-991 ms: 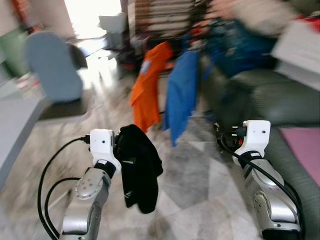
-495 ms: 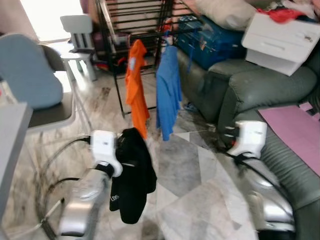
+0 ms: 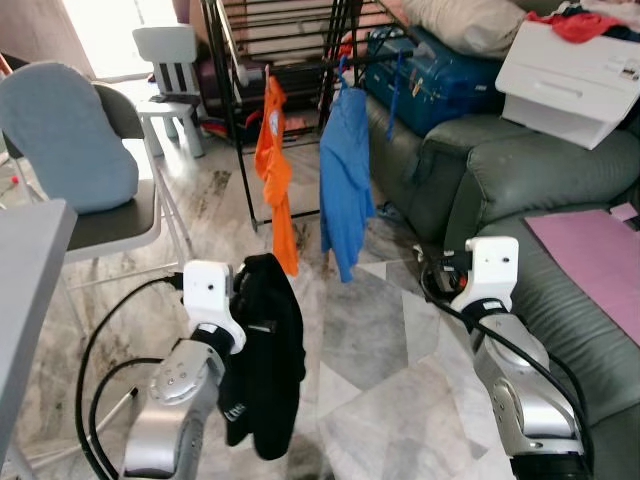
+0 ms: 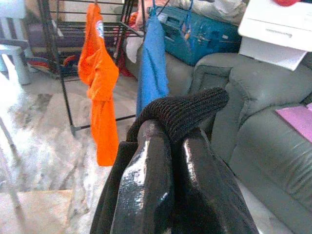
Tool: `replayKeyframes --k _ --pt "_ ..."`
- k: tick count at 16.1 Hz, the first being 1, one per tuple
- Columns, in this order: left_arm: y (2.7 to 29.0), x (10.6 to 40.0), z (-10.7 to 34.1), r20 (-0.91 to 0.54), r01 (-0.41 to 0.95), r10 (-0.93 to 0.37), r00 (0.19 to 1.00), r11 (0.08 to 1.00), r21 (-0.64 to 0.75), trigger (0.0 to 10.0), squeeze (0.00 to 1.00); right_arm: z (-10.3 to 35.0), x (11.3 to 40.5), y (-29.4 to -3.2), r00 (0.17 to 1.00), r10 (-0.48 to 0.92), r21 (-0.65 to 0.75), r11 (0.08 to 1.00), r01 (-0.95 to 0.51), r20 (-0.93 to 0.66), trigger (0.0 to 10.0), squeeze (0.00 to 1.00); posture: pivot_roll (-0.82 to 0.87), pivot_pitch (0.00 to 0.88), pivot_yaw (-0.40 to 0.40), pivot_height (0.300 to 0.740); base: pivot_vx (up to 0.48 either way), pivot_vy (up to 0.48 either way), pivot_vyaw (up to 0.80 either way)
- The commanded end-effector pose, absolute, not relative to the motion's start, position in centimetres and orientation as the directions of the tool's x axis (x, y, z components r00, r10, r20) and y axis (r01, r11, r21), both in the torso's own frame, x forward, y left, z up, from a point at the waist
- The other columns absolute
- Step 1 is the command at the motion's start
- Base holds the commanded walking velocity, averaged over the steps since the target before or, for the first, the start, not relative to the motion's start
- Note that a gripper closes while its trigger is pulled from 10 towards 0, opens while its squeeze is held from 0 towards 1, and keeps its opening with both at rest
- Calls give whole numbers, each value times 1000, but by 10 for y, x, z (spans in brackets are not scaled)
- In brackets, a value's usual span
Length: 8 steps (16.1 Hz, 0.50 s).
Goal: Hang hanger
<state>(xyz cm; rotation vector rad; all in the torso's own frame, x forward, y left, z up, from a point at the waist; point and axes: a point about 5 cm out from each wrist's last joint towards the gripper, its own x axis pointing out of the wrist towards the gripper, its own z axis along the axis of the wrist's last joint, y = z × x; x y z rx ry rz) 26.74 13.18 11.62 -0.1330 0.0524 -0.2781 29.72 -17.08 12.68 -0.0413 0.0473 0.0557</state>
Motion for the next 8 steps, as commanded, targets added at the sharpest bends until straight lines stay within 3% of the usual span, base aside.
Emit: replayKeyframes --k 1,8 --pt "127 271 132 34 307 -305 952 944 -124 10000 0 123 297 -170 997 42 -64 997 -46 -58 10000 0 -96 46 20 740 446 0 0" --pt "125 270 128 27 317 -316 948 941 -119 10000 0 120 294 -175 998 22 -73 997 -26 -59 10000 0 -96 29 24 740 478 0 0"
